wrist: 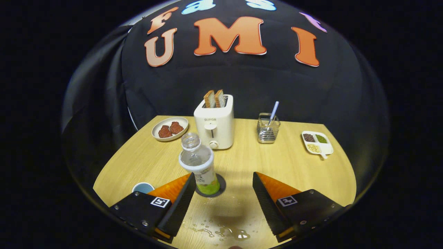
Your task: Take the bottle from table, then pour the juice into the cup, finally place the bottle on the coaster
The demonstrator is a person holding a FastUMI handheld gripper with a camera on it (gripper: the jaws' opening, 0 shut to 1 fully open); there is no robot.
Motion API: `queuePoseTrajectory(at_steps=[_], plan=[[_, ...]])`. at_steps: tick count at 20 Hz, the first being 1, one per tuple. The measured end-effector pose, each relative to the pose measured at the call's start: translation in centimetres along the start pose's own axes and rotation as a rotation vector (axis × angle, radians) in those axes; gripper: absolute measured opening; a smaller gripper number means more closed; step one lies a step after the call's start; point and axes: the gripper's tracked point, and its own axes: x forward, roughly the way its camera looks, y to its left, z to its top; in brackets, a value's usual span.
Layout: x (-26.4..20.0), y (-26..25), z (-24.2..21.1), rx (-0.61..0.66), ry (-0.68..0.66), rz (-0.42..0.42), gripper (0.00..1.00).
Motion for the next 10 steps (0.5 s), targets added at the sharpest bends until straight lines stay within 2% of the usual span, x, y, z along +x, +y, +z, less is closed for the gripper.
queuePoseTrajectory(at_steps=[6,10], plan=[[-11.1,-7.8,7.6,0.033,-0.175,-0.113,0.97],[-18.1,-11.8,9.7,0.034,-0.263,-0.209,0.97]])
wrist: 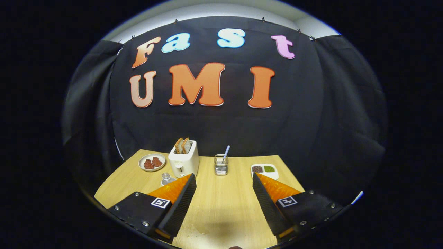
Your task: Take the bottle from table, then pour the juice into the cup, finally place the bottle on the coaster
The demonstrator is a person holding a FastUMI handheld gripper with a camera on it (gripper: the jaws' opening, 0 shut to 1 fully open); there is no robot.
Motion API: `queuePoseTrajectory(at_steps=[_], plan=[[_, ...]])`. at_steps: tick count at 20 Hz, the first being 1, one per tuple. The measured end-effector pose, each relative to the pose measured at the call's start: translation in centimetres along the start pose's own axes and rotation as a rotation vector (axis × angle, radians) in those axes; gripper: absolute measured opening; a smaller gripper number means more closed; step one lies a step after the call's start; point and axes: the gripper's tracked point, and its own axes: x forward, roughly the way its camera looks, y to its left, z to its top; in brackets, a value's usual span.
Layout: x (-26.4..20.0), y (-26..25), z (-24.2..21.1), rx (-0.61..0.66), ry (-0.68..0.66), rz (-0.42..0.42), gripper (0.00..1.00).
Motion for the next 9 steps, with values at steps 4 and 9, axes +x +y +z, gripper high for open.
queuePoseTrajectory(at_steps=[4,9], plan=[[-4.1,-2.5,0.4,0.037,-0.036,-0.048,0.97],[-6.0,-3.6,-0.2,0.047,-0.04,-0.077,0.97]])
